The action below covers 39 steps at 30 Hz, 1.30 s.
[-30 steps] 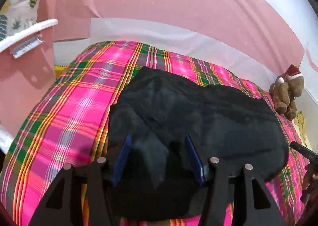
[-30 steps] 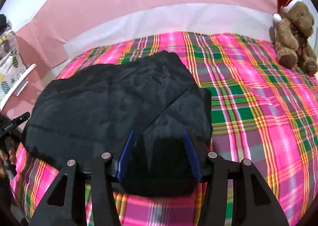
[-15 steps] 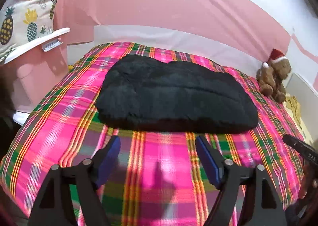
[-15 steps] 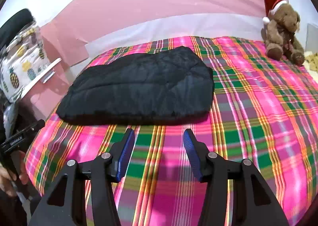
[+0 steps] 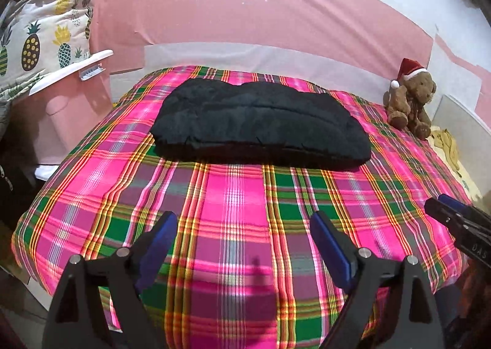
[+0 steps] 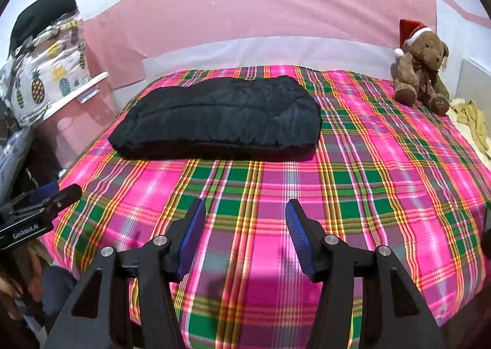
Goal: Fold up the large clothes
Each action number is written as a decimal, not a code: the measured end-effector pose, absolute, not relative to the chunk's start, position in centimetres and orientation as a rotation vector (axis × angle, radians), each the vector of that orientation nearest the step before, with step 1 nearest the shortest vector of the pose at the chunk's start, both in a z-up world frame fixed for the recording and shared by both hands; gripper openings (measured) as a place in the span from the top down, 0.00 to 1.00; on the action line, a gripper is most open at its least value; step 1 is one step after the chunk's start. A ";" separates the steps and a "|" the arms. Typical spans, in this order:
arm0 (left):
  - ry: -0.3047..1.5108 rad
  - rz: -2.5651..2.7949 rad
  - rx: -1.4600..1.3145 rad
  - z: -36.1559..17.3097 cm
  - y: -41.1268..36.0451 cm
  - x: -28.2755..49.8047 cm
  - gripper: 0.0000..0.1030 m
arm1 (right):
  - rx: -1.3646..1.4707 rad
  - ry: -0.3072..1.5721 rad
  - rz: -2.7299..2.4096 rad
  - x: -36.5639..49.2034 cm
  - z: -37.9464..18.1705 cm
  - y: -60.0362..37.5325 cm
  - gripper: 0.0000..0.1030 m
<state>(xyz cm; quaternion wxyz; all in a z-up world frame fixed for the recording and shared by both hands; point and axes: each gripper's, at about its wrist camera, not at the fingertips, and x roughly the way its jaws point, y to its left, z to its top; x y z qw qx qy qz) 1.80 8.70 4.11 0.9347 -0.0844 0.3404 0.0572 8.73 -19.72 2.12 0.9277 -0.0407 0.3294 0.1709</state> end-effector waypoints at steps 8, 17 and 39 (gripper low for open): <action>0.719 0.126 -0.169 3.5 7.9 2.0 0.13 | -0.118 0.677 0.360 8.1 1.7 -18.9 0.47; 0.740 0.138 -0.220 2.6 8.5 3.1 0.13 | -0.130 0.700 0.349 8.9 0.9 -18.5 0.47; 0.736 0.131 -0.228 2.3 8.7 2.9 0.13 | -0.150 0.714 0.358 9.1 0.5 -17.6 0.47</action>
